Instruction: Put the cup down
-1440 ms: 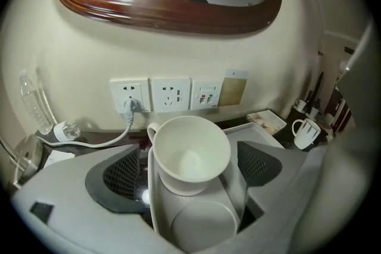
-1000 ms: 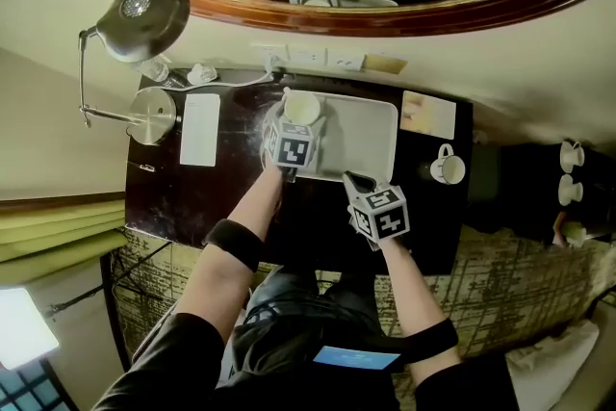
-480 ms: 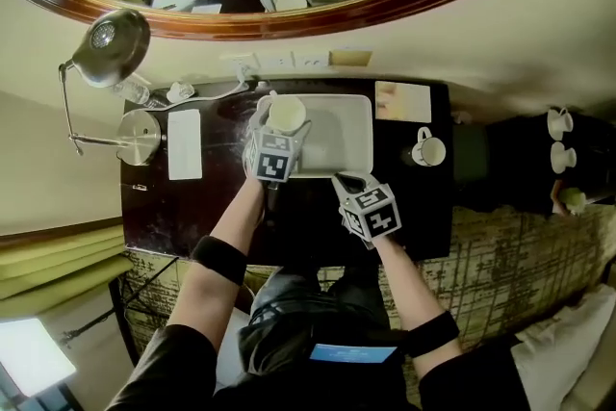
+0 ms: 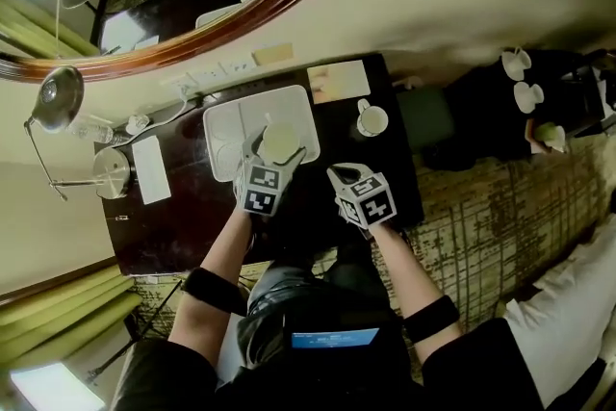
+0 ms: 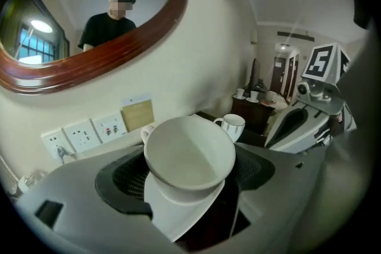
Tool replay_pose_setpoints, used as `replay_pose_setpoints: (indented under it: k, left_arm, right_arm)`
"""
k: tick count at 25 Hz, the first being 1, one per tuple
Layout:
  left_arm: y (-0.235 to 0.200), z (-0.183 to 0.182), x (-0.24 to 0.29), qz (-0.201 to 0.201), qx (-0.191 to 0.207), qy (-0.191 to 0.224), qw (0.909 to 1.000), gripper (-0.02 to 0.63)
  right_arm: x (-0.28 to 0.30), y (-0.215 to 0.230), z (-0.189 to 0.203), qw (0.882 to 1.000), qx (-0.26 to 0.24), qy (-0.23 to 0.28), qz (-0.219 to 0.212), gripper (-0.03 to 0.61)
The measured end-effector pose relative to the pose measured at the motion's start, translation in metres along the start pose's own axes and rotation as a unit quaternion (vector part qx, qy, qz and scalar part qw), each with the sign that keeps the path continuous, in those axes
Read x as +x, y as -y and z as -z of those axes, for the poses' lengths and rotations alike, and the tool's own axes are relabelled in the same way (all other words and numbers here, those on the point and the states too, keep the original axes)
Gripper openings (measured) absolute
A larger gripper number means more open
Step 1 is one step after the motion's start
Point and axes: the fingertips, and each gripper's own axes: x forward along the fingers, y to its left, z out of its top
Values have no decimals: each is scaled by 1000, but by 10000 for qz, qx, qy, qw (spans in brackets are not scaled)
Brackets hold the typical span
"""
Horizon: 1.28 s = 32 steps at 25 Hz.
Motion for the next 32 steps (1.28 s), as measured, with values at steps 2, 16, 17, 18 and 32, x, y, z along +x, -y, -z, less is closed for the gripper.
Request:
replay_pose_setpoints:
  k: [2, 16, 17, 18, 32]
  left_arm:
    - [31, -6, 5, 186, 79, 15, 9998, 413]
    - [194, -15, 55, 1096, 556, -134, 9923, 414]
    - [202, -13, 59, 1134, 573, -165, 9918, 414]
    - [209, -12, 63, 1166, 590, -195, 9912, 414]
    - [247, 10, 104, 1194, 758, -283, 9895, 414]
  right_arm:
    - [-18, 17, 7, 9998, 113, 75, 117, 0]
    - [-102, 117, 67, 9930, 879, 347, 714, 0]
    - [-107, 122, 70, 9924, 911, 358, 741, 0]
    - [-112, 127, 73, 9920, 939, 368, 764, 0]
    - [-132, 152, 91, 9925, 897, 340, 762, 0]
